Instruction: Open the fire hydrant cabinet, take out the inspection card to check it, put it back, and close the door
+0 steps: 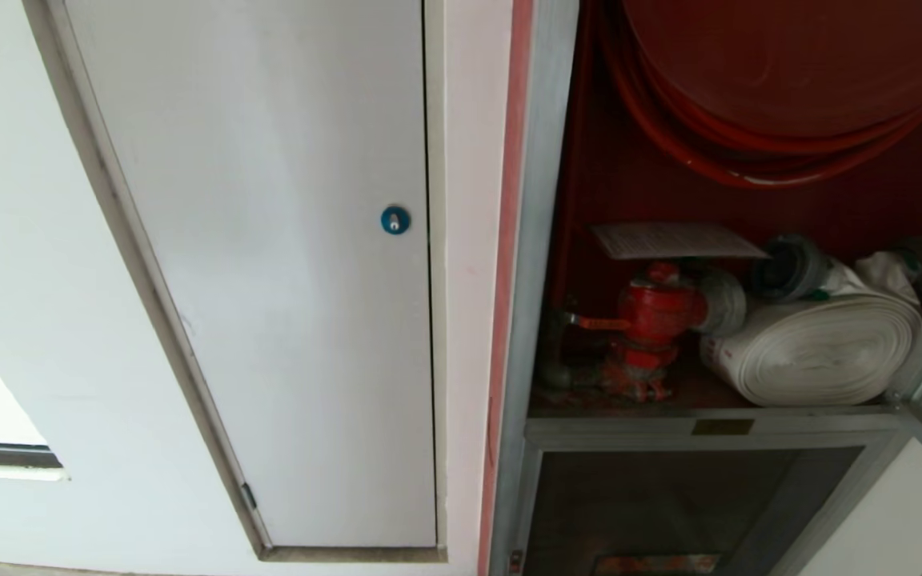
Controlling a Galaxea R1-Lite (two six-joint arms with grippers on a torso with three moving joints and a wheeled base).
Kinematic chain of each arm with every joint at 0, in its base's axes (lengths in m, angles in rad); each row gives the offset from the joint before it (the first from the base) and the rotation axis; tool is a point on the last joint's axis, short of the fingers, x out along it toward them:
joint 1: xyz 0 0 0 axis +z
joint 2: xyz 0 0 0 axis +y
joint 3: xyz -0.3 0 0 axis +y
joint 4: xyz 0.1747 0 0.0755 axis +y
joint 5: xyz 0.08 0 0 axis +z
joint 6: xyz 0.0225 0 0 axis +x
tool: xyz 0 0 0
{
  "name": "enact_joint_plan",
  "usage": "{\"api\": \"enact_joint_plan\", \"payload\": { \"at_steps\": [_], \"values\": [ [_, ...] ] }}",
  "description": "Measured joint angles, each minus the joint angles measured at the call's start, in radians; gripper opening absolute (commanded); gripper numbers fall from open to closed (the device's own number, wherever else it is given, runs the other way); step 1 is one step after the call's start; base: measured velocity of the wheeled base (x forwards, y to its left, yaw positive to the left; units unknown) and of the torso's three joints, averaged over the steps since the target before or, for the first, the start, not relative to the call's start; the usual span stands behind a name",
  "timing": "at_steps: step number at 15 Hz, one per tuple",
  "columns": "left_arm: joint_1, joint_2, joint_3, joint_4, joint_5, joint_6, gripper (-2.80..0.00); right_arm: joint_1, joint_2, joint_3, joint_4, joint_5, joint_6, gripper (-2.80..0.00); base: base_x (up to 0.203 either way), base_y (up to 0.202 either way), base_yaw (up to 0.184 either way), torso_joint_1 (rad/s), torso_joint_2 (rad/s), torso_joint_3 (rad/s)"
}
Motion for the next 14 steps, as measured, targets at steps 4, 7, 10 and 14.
{"api": "enact_joint_plan", "payload": {
  "at_steps": [4,7,10,14],
  "values": [
    [0.0,0.0,0.0,0.0,0.0,0.0,-2.8,0.0,0.0,0.0,0.0,0.0,0.0,-2.8,0.195,0.0,-0.002,0.0,0.0,0.003],
    [0.0,0.0,0.0,-0.001,0.005,-0.01,-2.8,0.0,0.0,0.0,0.0,0.0,0.001,-2.8,0.193,0.0,-0.001,0.001,0.0,0.007],
    [0.0,0.0,0.0,0.0,0.009,-0.011,-2.8,0.0,0.0,0.0,0.0,0.0,0.0,-2.8,0.098,0.0,0.0,0.005,0.0,0.0],
    [0.0,0.0,0.0,0.0,0.01,-0.013,-2.8,0.0,0.0,0.0,0.0,0.0,-0.001,-2.8,0.0,0.0,0.0,-0.007,0.0,0.002]
  ]
}}
